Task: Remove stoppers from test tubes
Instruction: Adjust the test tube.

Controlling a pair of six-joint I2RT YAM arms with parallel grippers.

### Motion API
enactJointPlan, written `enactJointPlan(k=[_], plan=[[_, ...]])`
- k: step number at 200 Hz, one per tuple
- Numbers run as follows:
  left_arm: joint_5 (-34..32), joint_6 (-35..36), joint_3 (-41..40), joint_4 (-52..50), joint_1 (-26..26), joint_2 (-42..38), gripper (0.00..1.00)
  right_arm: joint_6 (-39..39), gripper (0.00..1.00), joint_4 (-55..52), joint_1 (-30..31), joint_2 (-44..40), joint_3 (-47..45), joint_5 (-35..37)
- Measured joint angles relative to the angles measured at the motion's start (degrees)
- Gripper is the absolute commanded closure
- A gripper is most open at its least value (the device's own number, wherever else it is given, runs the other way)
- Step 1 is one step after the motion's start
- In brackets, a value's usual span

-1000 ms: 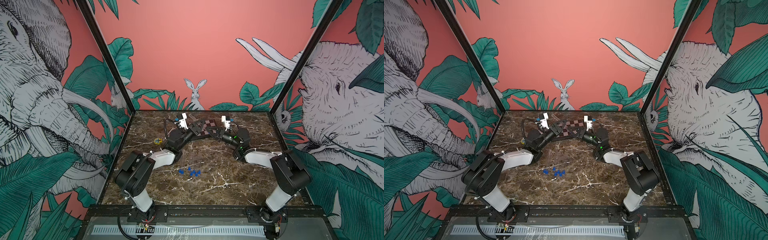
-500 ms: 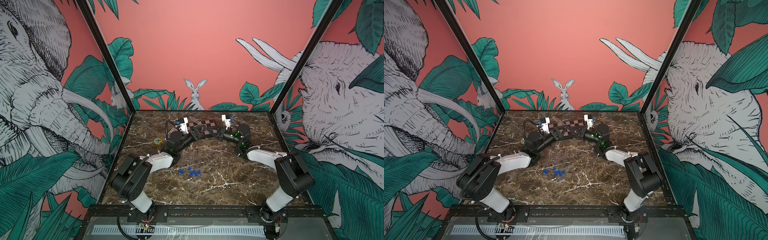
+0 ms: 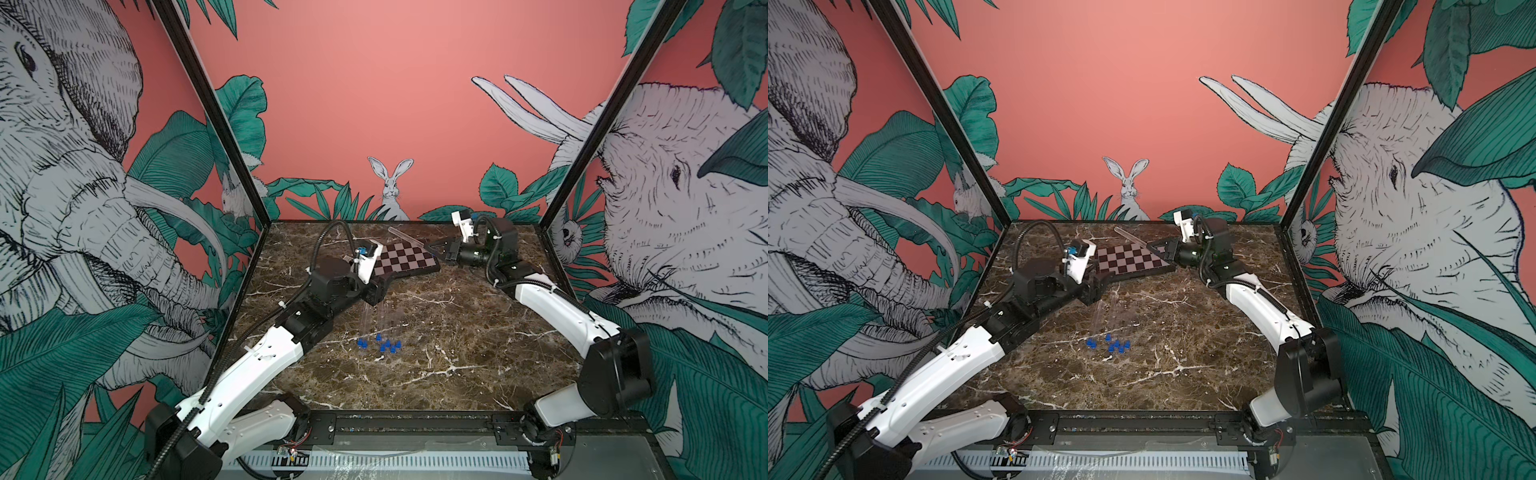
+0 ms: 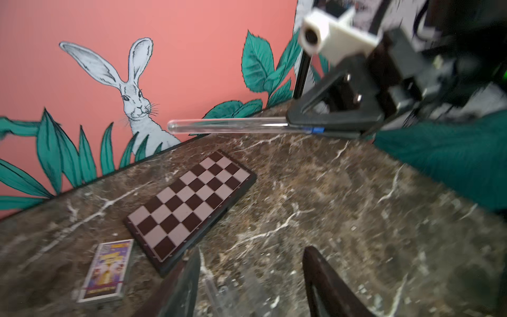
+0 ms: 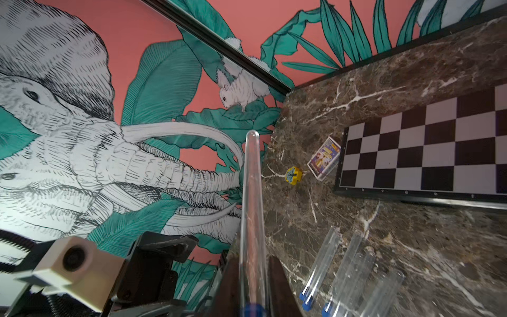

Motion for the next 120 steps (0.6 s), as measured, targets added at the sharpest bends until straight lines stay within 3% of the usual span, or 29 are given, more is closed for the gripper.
enactJointPlan(k=[55, 120], plan=[[-7.1, 26.08, -3.58, 4.13, -4.15, 7.37, 0.36, -10.73, 0.96, -21.14, 0.11, 0.9, 7.67, -1.11], [-5.46, 35.65, -3.96, 11.45, -4.48, 8.41, 0.36, -15.98, 0.94, -31.89, 0.83, 2.56, 7.69, -1.42]])
